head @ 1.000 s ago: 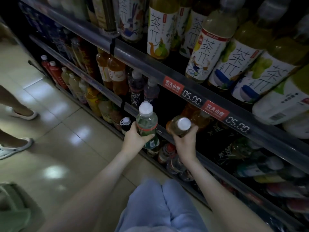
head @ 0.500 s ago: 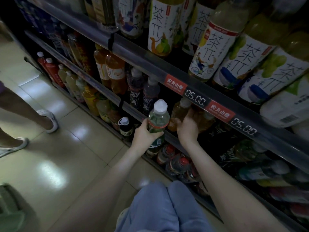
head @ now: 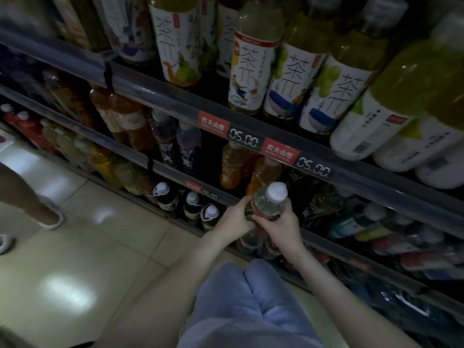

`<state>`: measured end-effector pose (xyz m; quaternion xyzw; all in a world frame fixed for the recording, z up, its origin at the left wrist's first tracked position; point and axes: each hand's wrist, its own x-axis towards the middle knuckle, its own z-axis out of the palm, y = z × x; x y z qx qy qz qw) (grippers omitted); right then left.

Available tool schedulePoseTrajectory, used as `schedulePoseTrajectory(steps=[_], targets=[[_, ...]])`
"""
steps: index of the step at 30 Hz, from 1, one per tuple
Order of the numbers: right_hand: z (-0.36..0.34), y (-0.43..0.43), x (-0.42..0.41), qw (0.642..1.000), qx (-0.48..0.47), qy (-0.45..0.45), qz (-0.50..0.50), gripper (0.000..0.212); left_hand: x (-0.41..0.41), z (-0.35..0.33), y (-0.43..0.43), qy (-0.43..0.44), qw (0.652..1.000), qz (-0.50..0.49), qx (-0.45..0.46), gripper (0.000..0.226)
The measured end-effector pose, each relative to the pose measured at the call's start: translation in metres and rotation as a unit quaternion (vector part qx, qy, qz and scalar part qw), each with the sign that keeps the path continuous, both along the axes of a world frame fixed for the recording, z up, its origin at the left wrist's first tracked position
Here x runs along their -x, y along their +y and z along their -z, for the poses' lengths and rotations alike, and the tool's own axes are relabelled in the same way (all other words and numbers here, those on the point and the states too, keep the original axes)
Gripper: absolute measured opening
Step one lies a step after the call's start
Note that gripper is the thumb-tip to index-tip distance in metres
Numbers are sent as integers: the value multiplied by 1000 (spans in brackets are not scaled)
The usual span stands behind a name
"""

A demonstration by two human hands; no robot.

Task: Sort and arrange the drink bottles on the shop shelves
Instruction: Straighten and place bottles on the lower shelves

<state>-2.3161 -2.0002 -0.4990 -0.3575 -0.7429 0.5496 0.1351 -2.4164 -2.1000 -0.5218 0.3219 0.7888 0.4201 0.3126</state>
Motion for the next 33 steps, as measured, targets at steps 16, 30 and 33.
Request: schedulePoseTrajectory(steps=[16,30,33], targets=[[16,35,21,971,-77,7,226,54,45,23,56,-48,965,-243,-83,135],[33,27,30,928,-272,-99,233,84,24,41,71,-45,939,-309,-146,126],[38,31,24,911,-349,-115,190,95,11,39,76,-32,950,-286,-125,134]])
